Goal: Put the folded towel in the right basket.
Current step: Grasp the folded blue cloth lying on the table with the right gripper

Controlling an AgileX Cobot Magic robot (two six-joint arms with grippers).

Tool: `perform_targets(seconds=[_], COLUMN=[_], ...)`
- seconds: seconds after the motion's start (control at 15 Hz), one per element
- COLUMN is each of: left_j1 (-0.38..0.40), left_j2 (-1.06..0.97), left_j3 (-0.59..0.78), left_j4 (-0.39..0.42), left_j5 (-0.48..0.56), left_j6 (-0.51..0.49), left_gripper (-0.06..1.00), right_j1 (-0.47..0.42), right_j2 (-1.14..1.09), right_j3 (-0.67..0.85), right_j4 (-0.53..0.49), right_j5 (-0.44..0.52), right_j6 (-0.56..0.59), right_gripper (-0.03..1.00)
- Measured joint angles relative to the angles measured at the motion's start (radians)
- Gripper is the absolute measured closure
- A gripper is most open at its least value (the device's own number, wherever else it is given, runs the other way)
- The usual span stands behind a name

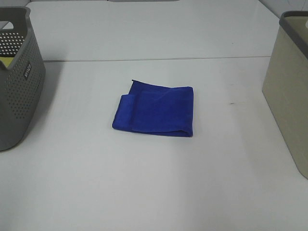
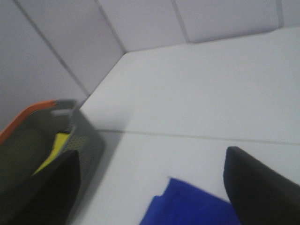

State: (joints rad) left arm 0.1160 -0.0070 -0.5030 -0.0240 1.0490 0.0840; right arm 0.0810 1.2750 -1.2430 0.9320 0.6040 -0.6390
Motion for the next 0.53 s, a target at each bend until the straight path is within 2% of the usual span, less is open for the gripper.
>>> perform_targets(seconds=[0.2, 0.27, 0.33, 0.53], left_j1=[0.000, 0.000, 0.000, 0.000], left_j2=[0.000, 0.000, 0.000, 0.000], left_j3=[0.000, 0.000, 0.000, 0.000], left_j4=[0.000, 0.000, 0.000, 0.000], left_j5=[0.000, 0.000, 0.000, 0.000], left_j6=[0.000, 0.000, 0.000, 0.000], left_gripper=[-0.05, -0.05, -0.05, -0.05], right_j1=[0.021, 0.054, 0.139, 0.194], right_j2=[0.273, 0.345, 0.475, 0.649], right_j3=[-0.116, -0.140, -0.167, -0.176], right_j4=[0.259, 0.290, 0.279, 0.259], right_j5=[0.268, 0.305, 0.307, 0.307], right_j6=[-0.100, -0.135, -0.183, -0.159], right_gripper=[0.16, 0.16, 0.16, 0.16])
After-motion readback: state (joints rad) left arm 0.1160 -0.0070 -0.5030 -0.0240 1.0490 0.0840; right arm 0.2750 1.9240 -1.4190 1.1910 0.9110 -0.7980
